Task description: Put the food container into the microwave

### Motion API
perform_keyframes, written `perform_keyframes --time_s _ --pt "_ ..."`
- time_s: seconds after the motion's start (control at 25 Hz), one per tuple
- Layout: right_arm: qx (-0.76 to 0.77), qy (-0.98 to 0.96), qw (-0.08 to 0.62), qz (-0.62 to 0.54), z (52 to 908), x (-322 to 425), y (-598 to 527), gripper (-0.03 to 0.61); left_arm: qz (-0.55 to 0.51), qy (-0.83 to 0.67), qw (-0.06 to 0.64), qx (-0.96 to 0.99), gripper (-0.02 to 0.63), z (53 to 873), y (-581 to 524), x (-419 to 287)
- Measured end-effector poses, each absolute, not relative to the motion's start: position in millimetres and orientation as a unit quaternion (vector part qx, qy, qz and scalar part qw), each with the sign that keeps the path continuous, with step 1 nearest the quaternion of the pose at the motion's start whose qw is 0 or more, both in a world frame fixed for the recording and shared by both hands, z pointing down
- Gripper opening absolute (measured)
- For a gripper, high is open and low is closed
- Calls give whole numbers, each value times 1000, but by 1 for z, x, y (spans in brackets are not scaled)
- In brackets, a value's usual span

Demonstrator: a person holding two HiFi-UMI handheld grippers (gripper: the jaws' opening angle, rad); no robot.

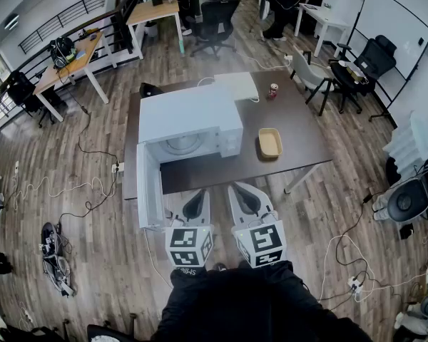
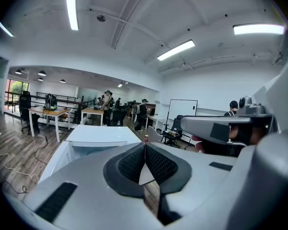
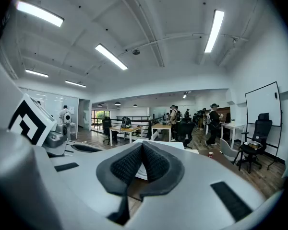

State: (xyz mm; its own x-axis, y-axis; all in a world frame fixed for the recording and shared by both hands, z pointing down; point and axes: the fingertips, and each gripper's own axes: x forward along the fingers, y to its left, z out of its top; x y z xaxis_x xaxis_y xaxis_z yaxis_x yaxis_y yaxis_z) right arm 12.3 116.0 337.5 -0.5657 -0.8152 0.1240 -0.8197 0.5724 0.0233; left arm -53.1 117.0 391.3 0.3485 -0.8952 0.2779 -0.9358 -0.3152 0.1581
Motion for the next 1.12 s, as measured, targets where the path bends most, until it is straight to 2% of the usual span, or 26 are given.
perform_keyframes --time_s 0.68,1.12 --pt "477 -876 65 29 349 10 115 25 77 -562 164 807 34 404 121 -61" --pt "494 -853 153 67 419 16 113 25 88 -540 218 808 34 459 120 -69"
